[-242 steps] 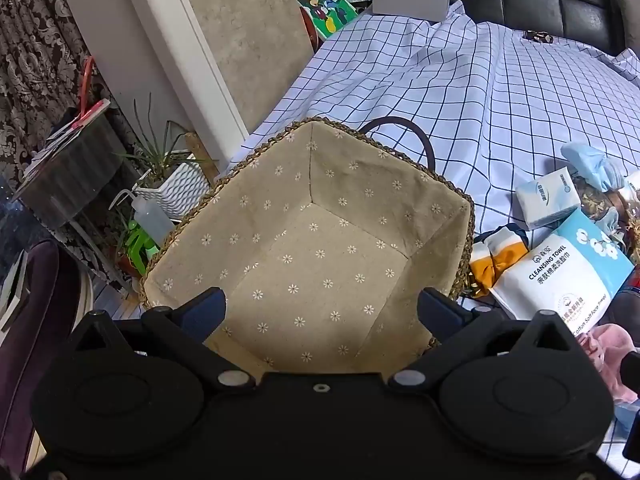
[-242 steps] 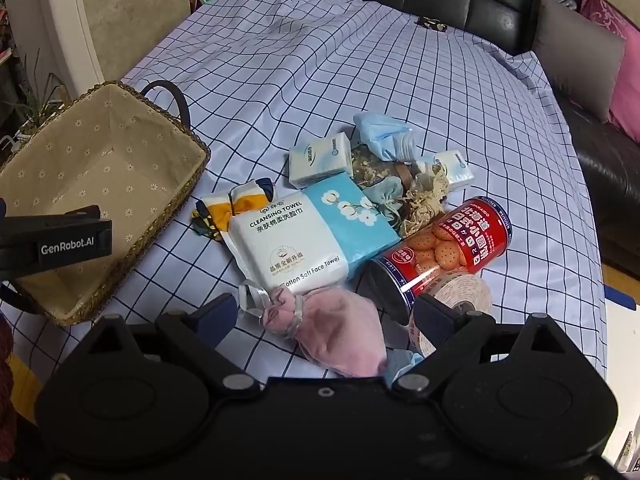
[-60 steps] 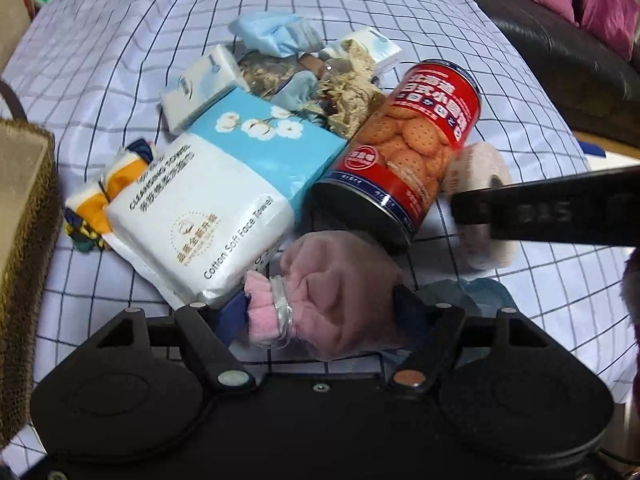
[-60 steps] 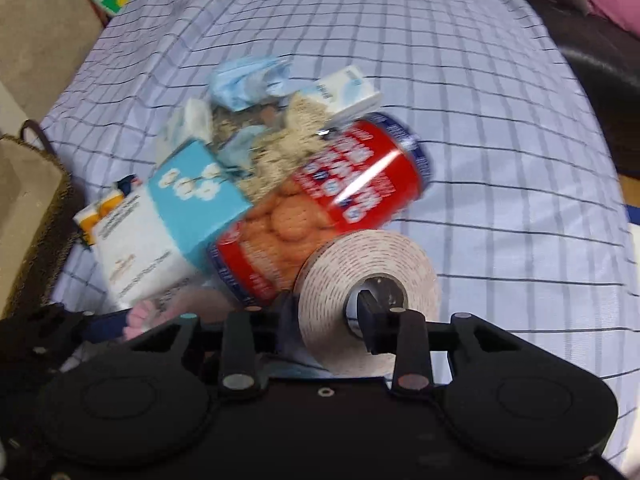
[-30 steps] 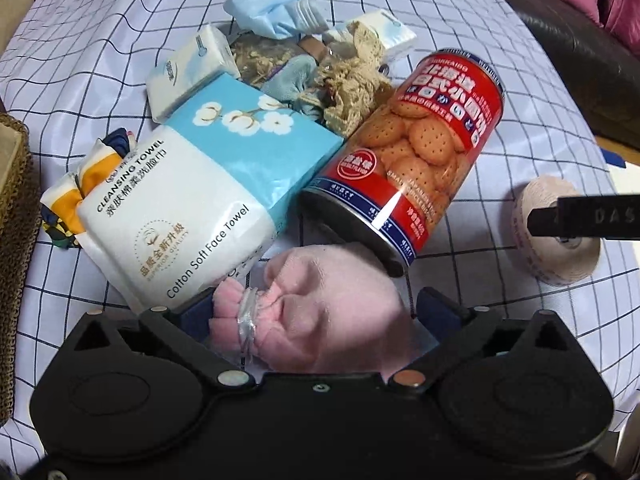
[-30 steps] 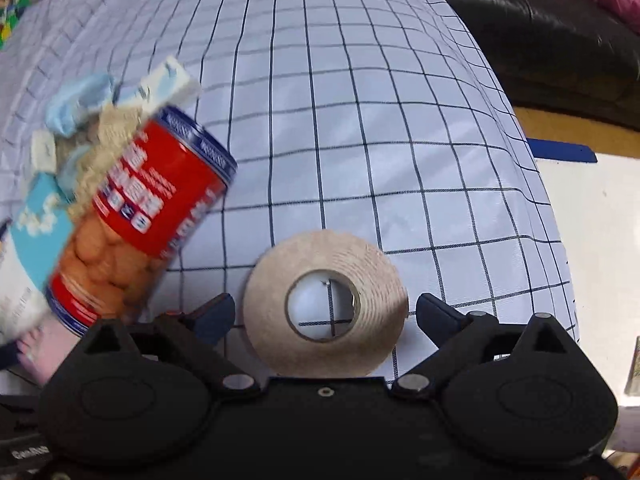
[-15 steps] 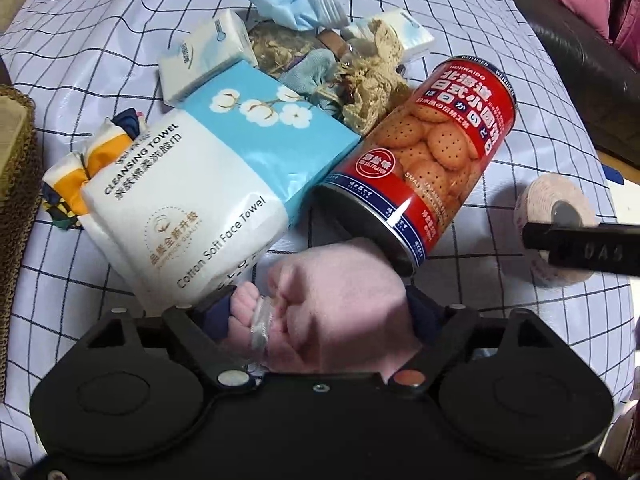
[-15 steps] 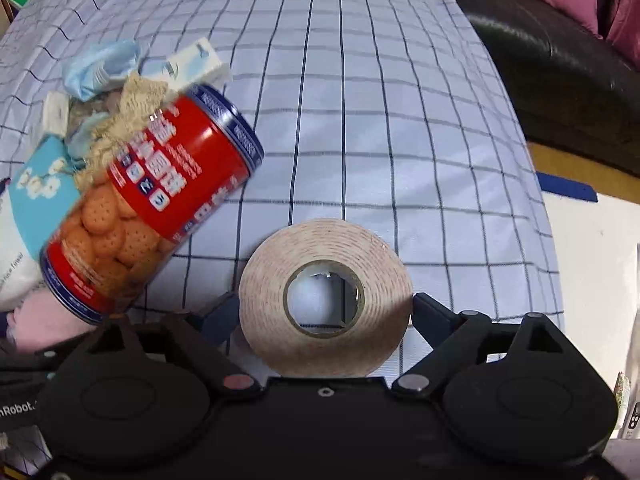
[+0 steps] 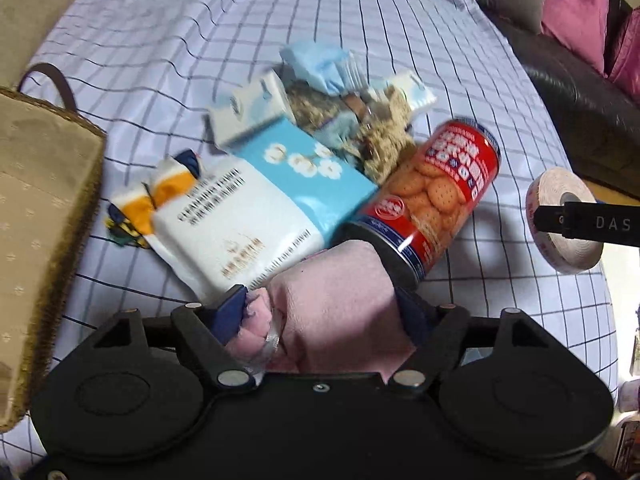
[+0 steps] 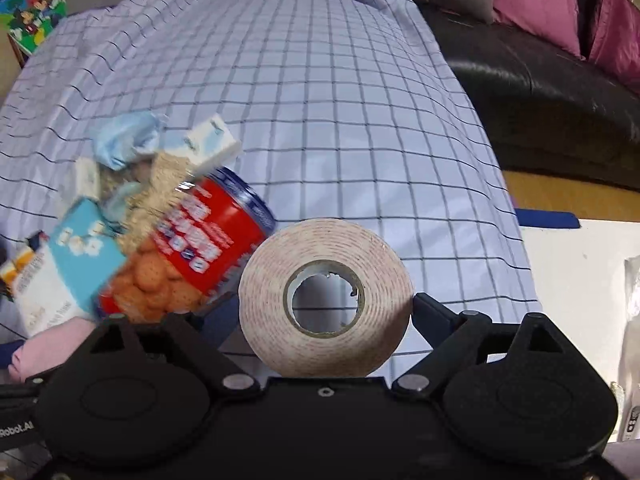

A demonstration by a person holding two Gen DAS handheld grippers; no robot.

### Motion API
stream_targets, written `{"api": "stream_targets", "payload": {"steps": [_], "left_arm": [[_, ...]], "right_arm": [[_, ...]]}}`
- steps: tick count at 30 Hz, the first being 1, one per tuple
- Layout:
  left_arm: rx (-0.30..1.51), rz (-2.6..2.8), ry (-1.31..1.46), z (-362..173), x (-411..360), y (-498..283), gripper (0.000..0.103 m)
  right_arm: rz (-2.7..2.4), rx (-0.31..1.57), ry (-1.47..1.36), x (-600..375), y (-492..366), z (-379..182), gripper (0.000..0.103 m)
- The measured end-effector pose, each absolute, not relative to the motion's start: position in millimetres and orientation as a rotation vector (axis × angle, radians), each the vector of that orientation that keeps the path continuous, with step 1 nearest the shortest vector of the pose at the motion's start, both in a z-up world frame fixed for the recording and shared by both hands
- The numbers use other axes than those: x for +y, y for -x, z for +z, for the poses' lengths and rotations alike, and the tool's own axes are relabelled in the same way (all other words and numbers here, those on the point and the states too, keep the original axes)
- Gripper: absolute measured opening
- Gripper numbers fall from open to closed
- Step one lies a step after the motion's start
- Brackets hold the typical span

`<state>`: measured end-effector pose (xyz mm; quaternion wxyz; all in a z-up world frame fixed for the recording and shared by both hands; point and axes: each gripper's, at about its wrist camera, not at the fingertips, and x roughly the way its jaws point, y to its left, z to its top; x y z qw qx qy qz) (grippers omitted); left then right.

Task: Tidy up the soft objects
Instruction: 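Carry the sock and tape roll into the basket and release both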

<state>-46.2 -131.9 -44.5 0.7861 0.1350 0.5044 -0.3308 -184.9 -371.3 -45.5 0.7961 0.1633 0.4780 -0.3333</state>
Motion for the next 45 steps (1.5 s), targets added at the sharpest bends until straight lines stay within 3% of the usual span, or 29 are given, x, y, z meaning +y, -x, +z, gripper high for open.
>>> {"api": "stream_targets", "payload": {"steps": [28,41,45], "left_arm": [[0.884,-0.279,-0.083,9,22,-33,0.074],[0.85,-0.138,-0.059,8,74,-51,0.075],[0.838,-0.147,-0.072,8,75,-49,0.08]], "right_arm": [[-0.3,0.838,-0.332,-188,32,41,0.093],[-0.133,0.812,-0.36,-106,-30,38,0.094],[-0.111,0.807,-0.379,-99,-36,32,0.096]]}}
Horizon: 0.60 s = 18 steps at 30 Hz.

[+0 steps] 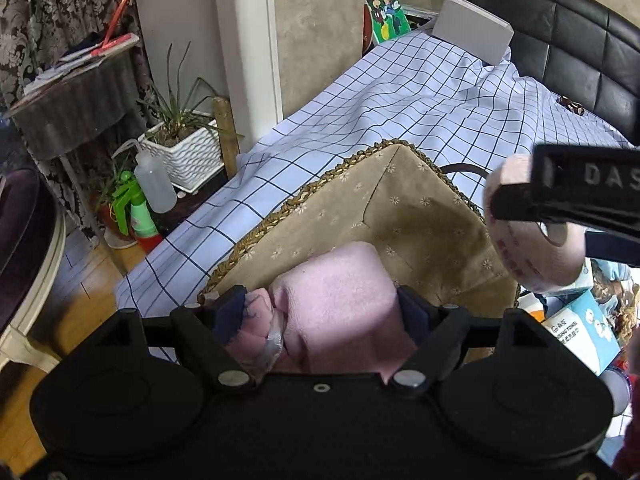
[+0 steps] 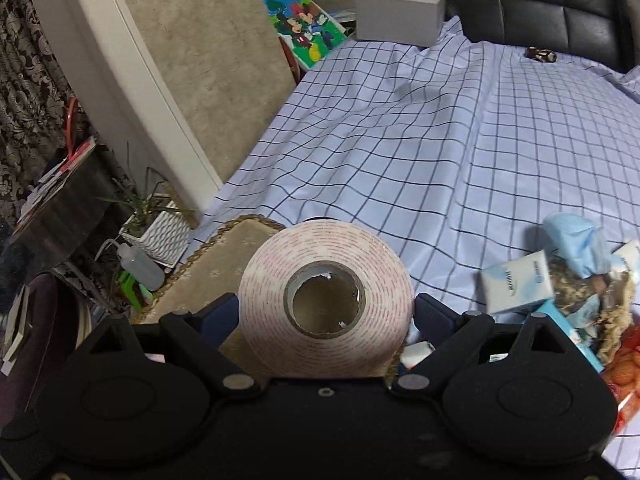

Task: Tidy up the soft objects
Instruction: 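Carry the sock and tape roll into the basket and release both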

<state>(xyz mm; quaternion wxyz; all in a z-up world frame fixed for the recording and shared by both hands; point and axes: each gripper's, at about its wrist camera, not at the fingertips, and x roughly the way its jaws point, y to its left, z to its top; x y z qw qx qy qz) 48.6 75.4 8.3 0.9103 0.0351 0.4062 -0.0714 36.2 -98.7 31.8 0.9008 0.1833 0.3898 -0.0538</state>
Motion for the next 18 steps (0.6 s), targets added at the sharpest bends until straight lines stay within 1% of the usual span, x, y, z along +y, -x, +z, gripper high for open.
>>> {"api": "stream_targets", "payload": {"steps": [2,4,6,18], "left_arm": [[0.822,-0.152,-0.078,11,75,-45,0.082],[0.792,-0.14,-0.086,15,75,-42,0.089],[0.762,-0.133,-0.091,19,75,-39,0.091],[0.769,-0.138,-0.118,17,67,-39,0.092]], "right_arm": [[-0.111,0.802,-0.402,-101,-37,29,0.102],[-0.112,0.802,-0.414,-104,-36,29,0.103],[-0.124,0.8,-0.419,-108,-36,29,0.103],[-0.185,0.817,-0.428,-130,-23,31,0.103]]}}
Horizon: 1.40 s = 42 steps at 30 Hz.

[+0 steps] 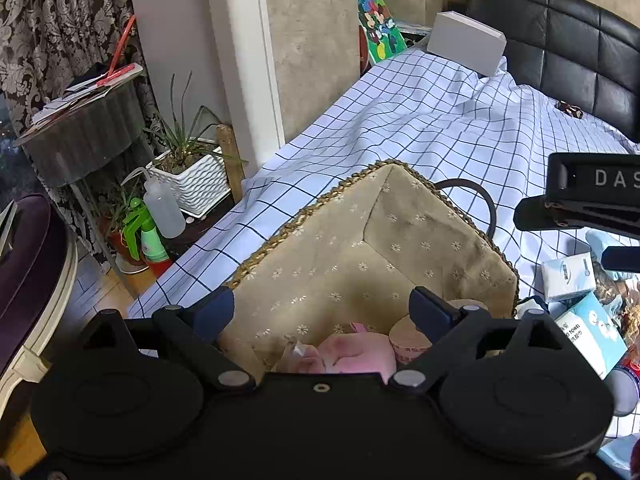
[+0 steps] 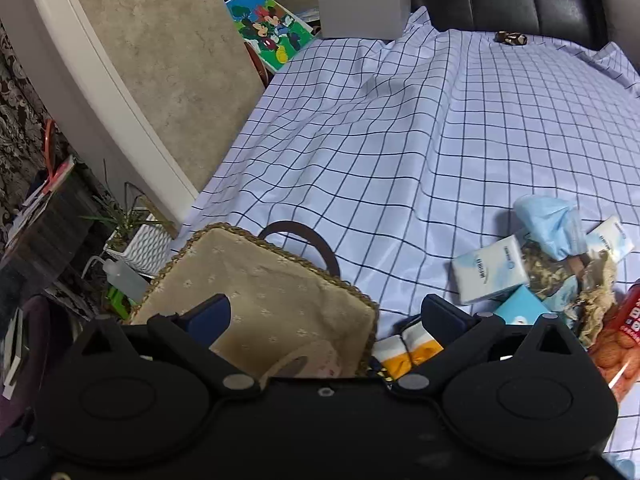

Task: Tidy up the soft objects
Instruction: 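Carry the sock and tape roll into the basket and release both, then withdraw both tools from the basket back toward the pile of items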

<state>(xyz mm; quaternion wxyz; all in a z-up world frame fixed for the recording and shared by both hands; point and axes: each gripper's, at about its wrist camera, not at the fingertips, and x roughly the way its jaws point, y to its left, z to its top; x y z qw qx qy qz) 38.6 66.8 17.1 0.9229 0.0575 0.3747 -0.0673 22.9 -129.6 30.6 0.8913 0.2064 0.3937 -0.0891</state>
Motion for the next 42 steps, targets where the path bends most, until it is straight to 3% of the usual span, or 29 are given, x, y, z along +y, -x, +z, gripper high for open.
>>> {"api": "stream_targets", "payload": {"steps": [42], "left_arm": [[0.788,-0.337,-0.29,5,-24,4,0.093]], "right_arm": [[-0.413,0.882,-0.328,-220,79,20,0.103]]}}
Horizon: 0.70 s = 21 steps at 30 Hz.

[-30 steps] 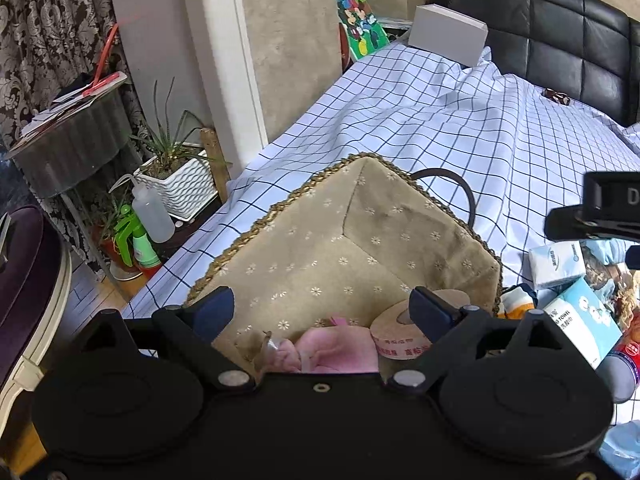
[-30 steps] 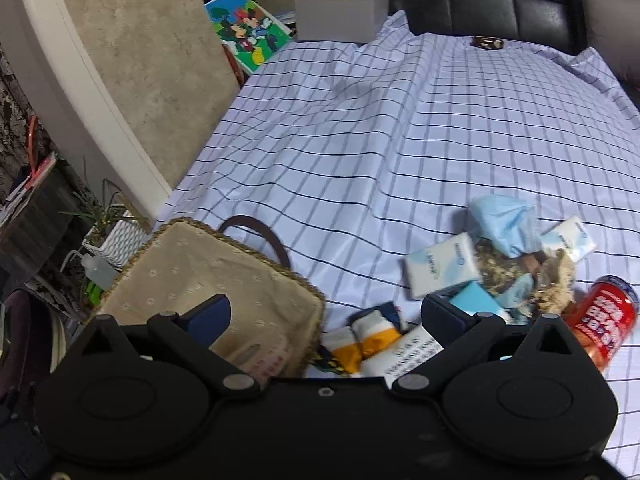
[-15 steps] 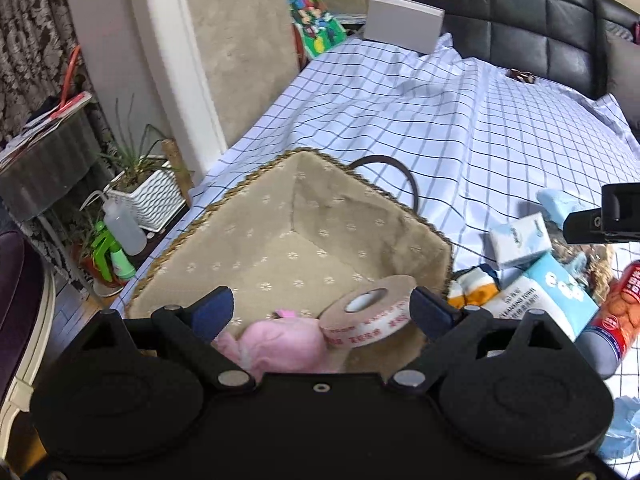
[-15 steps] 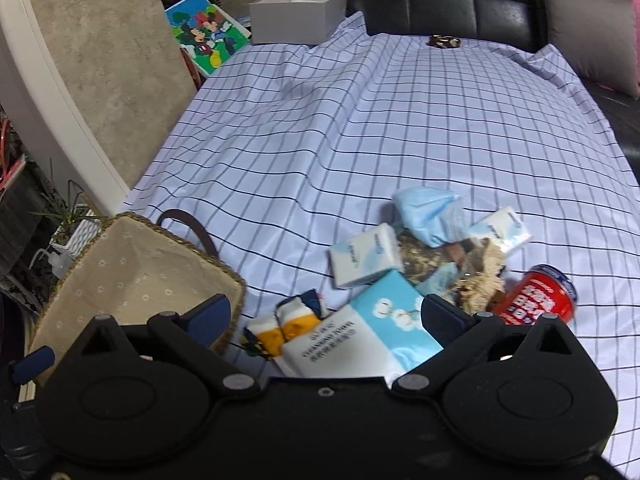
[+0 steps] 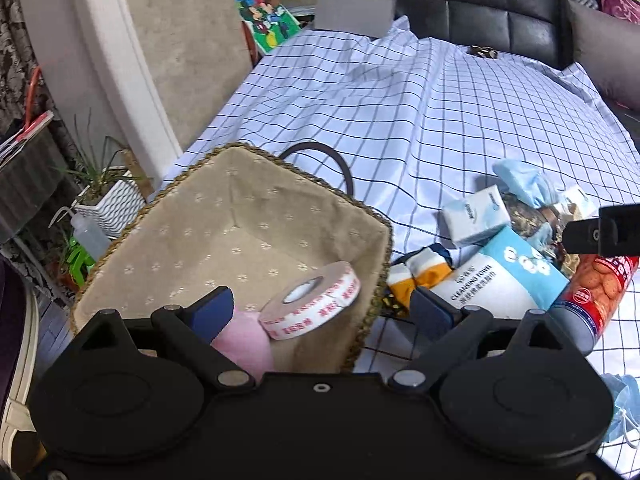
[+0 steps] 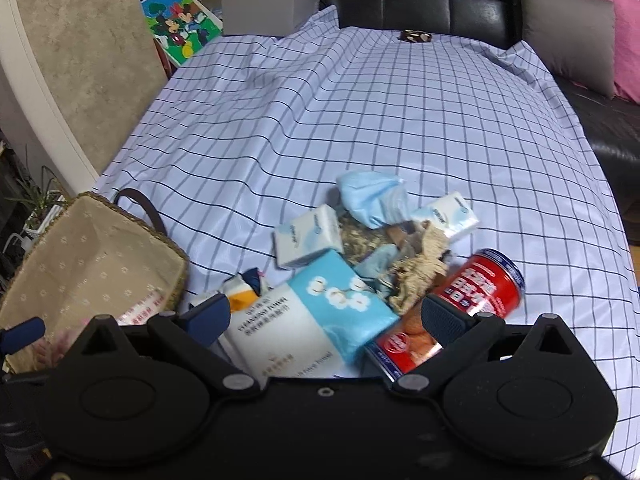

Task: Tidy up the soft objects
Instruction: 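Withdraw both tools from the basket back toward the pile of items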

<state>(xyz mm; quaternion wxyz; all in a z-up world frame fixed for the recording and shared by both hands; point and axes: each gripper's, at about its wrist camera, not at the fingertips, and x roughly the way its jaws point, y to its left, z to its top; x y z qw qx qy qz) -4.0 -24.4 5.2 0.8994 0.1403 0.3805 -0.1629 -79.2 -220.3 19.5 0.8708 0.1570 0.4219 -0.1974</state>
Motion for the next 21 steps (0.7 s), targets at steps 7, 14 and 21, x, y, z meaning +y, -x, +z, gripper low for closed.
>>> {"api": "stream_targets", "payload": {"steps": [7,14,21], "left_arm": [[0.802,-0.375,-0.317,0,-42,10,0.093],[0.837,-0.412,-0.342,-11,-57,13,0.093],[0.898,-0.45,-0.349,-24,-72,13,0.093]], "right_arm": [[-0.44,0.907,-0.326,-237,96,11,0.103],[-0.447,0.969,-0.317,-250,116,-2,0.102],[-0.475,1.037,-0.298,-263,138,-23,0.102]]}}
